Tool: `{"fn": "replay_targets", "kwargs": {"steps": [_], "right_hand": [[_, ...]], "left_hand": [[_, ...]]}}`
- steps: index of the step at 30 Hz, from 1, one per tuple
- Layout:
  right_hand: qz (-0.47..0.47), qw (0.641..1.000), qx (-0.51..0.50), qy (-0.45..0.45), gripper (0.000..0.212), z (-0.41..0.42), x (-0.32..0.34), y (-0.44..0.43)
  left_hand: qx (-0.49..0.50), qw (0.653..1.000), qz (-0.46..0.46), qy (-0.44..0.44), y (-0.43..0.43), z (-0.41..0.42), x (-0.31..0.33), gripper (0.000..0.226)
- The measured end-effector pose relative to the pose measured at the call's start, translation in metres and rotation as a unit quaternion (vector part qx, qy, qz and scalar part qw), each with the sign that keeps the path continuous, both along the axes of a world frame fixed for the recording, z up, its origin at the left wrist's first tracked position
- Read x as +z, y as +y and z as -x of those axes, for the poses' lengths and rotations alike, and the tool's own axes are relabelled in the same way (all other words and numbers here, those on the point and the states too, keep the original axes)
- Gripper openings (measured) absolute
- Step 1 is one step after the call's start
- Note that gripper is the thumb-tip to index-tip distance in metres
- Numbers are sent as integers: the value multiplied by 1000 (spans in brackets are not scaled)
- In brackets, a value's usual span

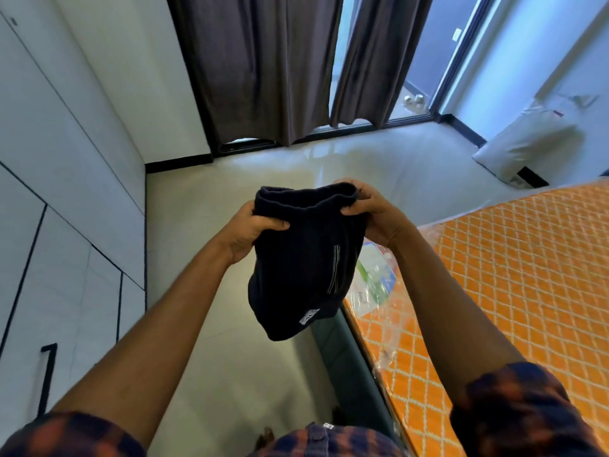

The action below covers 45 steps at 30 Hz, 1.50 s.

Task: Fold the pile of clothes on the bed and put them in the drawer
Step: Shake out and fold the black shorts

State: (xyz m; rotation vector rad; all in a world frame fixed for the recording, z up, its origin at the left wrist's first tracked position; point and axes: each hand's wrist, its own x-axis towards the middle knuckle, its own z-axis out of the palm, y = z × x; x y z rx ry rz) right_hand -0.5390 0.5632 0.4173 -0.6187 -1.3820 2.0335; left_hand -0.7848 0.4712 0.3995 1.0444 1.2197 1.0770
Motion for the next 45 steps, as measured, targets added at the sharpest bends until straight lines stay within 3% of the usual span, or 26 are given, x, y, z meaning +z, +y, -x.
{"fn": "replay_targets", "kwargs": {"steps": [4, 12, 18, 21, 24, 28, 32, 37, 41, 45], "right_hand": [[-62, 988, -22, -140, 66, -32, 0, -11], [-89, 975, -123, -160, 50, -60, -12, -42], [-51, 976, -128, -167, 52, -95, -13, -67], [-38, 969, -52, -240, 60, -123, -11, -75], [-18, 950, -20, -313, 45, -157, -13, -72], [-76, 894, -9, -442, 23, -210, -15, -46], [-200, 802, -59, -559, 17, -257, -9, -2], [-255, 745, -204, -581, 30, -320, 24, 52], [-297, 709, -288, -571, 34, -357, 42, 72], [-279, 706, -352, -548, 33, -381, 21, 61]], "left_hand": [[-34, 997, 3, 66, 3, -7, 3, 52], [-184, 957, -20, 222, 13, -25, 35, 48], [-244, 947, -16, 206, 8, -66, 39, 43], [-272, 944, 17, 188, 11, -88, 30, 39], [-343, 916, 66, 197, 19, -121, 18, 41], [-382, 875, 130, 267, 62, -179, 3, 53], [-340, 842, 82, 410, 122, -253, 10, 44], [-274, 824, -51, 493, 185, -337, 49, 54], [-239, 803, -152, 524, 221, -378, 69, 38], [-241, 783, -211, 533, 221, -403, 52, 22]]}}
